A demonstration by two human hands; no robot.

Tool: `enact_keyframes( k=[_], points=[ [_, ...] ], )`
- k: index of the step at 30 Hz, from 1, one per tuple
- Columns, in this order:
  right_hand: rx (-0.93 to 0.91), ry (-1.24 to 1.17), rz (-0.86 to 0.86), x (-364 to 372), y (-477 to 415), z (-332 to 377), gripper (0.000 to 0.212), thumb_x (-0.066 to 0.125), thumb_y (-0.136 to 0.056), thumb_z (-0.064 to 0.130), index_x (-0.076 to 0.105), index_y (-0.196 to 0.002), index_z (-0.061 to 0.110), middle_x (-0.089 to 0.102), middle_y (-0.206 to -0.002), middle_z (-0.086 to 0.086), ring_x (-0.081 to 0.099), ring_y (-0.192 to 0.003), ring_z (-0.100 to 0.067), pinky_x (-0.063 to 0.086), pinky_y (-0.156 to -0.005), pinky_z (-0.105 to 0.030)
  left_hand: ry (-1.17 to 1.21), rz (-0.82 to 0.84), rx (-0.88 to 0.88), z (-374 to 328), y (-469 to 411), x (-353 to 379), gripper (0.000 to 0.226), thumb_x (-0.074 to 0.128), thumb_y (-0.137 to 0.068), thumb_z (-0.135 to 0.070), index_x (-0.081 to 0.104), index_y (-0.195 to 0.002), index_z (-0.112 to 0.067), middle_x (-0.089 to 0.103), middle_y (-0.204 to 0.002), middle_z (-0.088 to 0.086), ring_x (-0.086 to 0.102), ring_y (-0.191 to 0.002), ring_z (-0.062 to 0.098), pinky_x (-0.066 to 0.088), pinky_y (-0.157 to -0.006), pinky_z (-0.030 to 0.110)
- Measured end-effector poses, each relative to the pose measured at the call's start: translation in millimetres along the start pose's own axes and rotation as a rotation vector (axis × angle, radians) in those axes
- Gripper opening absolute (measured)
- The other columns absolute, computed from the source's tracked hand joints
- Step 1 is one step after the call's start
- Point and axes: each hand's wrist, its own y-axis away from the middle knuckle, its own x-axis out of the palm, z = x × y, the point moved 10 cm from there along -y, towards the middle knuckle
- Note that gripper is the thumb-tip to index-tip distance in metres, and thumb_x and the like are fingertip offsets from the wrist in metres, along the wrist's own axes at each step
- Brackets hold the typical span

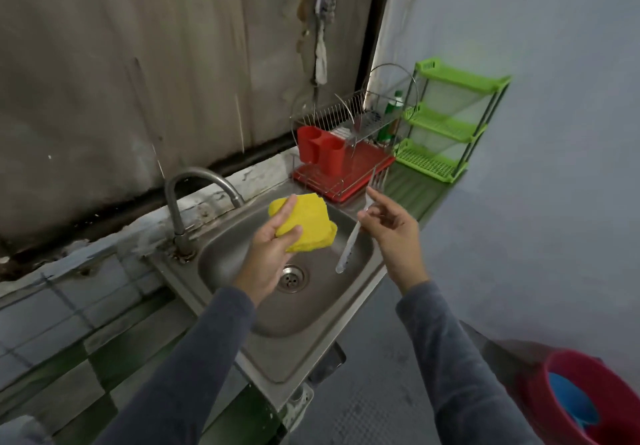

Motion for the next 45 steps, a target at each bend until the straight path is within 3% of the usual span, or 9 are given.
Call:
enact_keyframes(
  k=[3,7,15,19,22,27,31,37,45],
  points=[
    [-0.028,0.005,-0.036,-1,-39,1,0.047,0.067,-0.089,-0.008,0.065,-0.122,0.025,0.05,-0.078,0.0,0.049,-0.08,-0.019,0.052,-0.087,-0.04,-0.004,-0.014,0.007,-9,-36,3,0.057,0.051,-0.096,0.005,0.047,-0.139,-0.032,0.053,-0.131,-0.014,0.057,-0.117,0.01,0.056,-0.087,0.028],
    [-0.098,-0.008,-0.088,-4,-93,9,0.047,0.066,-0.089,-0.01,0.062,-0.131,0.01,0.05,-0.078,-0.001,0.051,-0.071,-0.005,0.051,-0.078,-0.019,-0.003,-0.027,0.03,-20,-79,9,0.058,0.051,-0.096,0.006,0.046,-0.143,-0.028,0.052,-0.131,-0.015,0.057,-0.116,0.009,0.056,-0.089,0.028],
    [-0.198,-0.009,-0.18,3,-195,21,0.047,0.069,-0.089,-0.003,0.063,-0.129,0.021,0.059,-0.085,0.004,0.054,-0.07,0.005,0.05,-0.075,-0.014,-0.026,-0.166,0.047,-33,-157,7,0.057,0.055,-0.095,0.004,0.052,-0.142,-0.03,0.032,-0.153,0.001,0.05,-0.123,0.021,0.057,-0.086,0.033],
    [-0.224,0.058,-0.177,9,-236,19,0.045,0.069,-0.09,-0.002,0.065,-0.131,0.015,0.063,-0.085,0.007,0.06,-0.077,-0.004,0.059,-0.086,-0.038,-0.041,-0.219,0.045,-38,-185,5,0.057,0.056,-0.095,0.003,0.055,-0.139,-0.034,0.029,-0.15,0.003,0.05,-0.121,0.027,0.06,-0.076,0.036],
    [-0.247,0.089,-0.158,17,-255,16,0.046,0.07,-0.09,0.003,0.065,-0.128,0.029,0.066,-0.09,0.008,0.067,-0.085,-0.028,0.058,-0.082,-0.054,-0.01,-0.262,0.046,-40,-200,3,0.058,0.055,-0.095,0.005,0.055,-0.139,-0.033,0.027,-0.152,0.001,0.046,-0.127,0.028,0.055,-0.093,0.047],
    [-0.348,0.197,-0.128,34,-268,15,0.044,0.069,-0.091,0.005,0.065,-0.129,0.026,0.066,-0.094,0.014,0.066,-0.088,-0.011,0.058,-0.086,-0.043,-0.007,-0.293,0.036,-38,-213,2,0.057,0.054,-0.095,0.004,0.055,-0.138,-0.033,0.026,-0.145,-0.003,0.044,-0.123,0.025,0.054,-0.09,0.043],
    [-0.439,0.304,-0.057,52,-266,12,0.042,0.067,-0.092,-0.001,0.065,-0.131,0.014,0.066,-0.097,0.004,0.058,-0.086,0.007,0.045,-0.085,-0.008,0.004,-0.327,0.047,-36,-217,-3,0.057,0.055,-0.095,0.004,0.054,-0.138,-0.033,0.028,-0.143,-0.004,0.049,-0.114,0.02,0.054,-0.075,0.034],
    [-0.443,0.377,-0.022,65,-261,-3,0.04,0.067,-0.091,-0.001,0.065,-0.13,0.01,0.071,-0.111,-0.007,0.063,-0.098,-0.01,0.041,-0.09,-0.001,0.019,-0.355,0.032,-24,-217,-15,0.057,0.055,-0.095,0.004,0.056,-0.134,-0.037,0.035,-0.145,0.0,0.049,-0.122,0.026,0.056,-0.087,0.044],
    [-0.311,0.402,0.048,65,-251,-39,0.039,0.065,-0.094,0.004,0.064,-0.132,0.012,0.071,-0.116,-0.007,0.067,-0.102,-0.016,0.054,-0.097,-0.029,0.016,-0.373,0.037,-4,-213,-25,0.055,0.058,-0.093,0.004,0.061,-0.126,-0.04,0.037,-0.149,0.001,0.05,-0.126,0.027,0.057,-0.079,0.034]
  ],
)
